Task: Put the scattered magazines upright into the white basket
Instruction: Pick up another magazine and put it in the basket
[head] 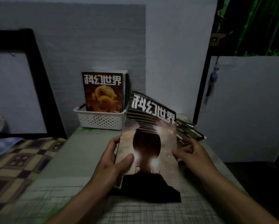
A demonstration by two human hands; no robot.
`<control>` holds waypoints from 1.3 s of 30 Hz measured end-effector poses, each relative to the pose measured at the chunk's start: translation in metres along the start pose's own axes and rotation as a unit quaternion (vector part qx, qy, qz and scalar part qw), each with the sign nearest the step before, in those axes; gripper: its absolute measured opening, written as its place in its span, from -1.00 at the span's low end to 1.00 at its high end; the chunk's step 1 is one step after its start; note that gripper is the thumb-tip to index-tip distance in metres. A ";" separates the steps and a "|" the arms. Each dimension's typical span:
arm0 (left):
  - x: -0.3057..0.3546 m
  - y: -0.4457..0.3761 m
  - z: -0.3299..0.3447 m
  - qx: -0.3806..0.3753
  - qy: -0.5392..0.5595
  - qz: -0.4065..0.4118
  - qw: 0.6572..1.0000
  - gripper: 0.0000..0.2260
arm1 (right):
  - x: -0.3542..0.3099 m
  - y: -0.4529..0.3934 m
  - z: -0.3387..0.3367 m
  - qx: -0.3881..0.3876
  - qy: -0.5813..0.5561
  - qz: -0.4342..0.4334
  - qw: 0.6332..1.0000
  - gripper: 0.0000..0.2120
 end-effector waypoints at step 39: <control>-0.002 -0.188 -0.322 0.300 -0.256 0.102 0.913 -0.92 | -0.191 -0.248 0.169 0.030 0.011 -0.316 0.948 -0.86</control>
Point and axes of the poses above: each hand's wrist, its own y-axis away from the middle knuckle, its own z-axis out of the palm, x = y × z, the point moved 10 cm from there along -y, towards the middle knuckle, and after that the axes turned 15 degrees about -x, right-handed, at the moved point
